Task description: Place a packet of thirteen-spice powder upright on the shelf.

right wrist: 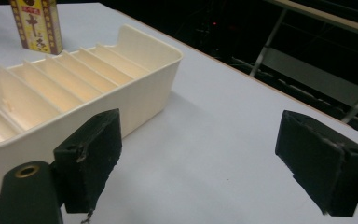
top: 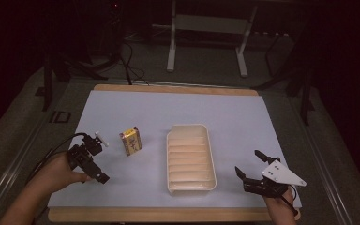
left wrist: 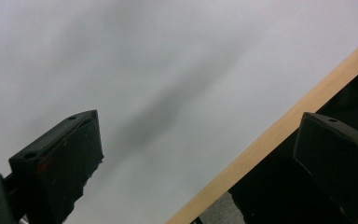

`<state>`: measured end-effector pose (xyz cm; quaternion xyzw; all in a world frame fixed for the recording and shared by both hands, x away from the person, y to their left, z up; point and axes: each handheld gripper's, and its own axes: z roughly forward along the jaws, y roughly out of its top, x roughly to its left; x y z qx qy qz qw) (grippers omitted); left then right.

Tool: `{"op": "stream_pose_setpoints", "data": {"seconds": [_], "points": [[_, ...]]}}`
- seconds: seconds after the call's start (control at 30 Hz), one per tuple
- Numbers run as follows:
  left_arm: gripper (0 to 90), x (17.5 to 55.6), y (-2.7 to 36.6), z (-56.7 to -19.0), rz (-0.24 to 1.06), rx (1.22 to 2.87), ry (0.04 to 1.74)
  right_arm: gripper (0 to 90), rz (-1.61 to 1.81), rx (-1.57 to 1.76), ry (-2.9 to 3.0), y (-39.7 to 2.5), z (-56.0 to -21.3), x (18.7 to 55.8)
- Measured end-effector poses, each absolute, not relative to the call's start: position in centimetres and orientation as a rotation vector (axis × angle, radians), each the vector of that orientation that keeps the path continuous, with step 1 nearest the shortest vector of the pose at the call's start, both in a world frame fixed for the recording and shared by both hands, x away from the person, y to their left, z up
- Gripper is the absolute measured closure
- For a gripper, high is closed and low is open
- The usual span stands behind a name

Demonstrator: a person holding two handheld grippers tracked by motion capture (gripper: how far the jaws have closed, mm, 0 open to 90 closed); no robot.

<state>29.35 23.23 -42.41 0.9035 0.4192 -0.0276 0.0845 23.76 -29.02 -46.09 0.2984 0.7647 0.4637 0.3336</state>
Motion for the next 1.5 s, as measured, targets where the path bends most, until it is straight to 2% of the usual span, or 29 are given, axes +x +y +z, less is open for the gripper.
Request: {"op": "stream_pose_setpoints", "data": {"seconds": [0.63, 0.73, 0.83, 1.03, 1.13, 1.3, 1.37, 1.5], "points": [[1.4, 33.0, 21.8, -39.9, -0.092, 2.755, 1.041, 14.5, 1.207, 0.764, 2.01, -29.0, -46.2, 23.7], [1.4, 33.4, 21.5, -39.6, -0.046, 2.777, 1.017, 14.6, 1.208, 0.763, 2.01, -29.0, -46.1, 23.7], [5.0, 33.9, 21.3, -39.3, -0.035, 2.781, 1.013, 14.6, 1.21, 0.762, 2.011, -29.0, -46.2, 23.7], [5.0, 34.8, 20.8, -38.8, -0.011, 2.787, 0.962, 14.6, 1.214, 0.764, 2.015, -29.0, -46.2, 23.7], [7.8, 35.3, 20.5, -38.5, -0.03, 2.79, 0.94, 14.6, 1.211, 0.76, 2.016, -29.0, -46.2, 23.7], [8.1, 36.2, 20.0, -38.3, 0.019, 2.807, 0.921, 14.6, 1.209, 0.75, 2.021, -28.9, -46.3, 23.7], [14.6, 36.6, 19.9, -38.3, 0.047, 2.796, 0.924, 14.6, 1.211, 0.749, 2.021, -28.9, -46.3, 23.7], [17.5, 37.2, 19.5, -38.7, 0.088, 2.79, 0.932, 14.6, 1.21, 0.75, 2.021, -29.0, -46.2, 23.6]]}}
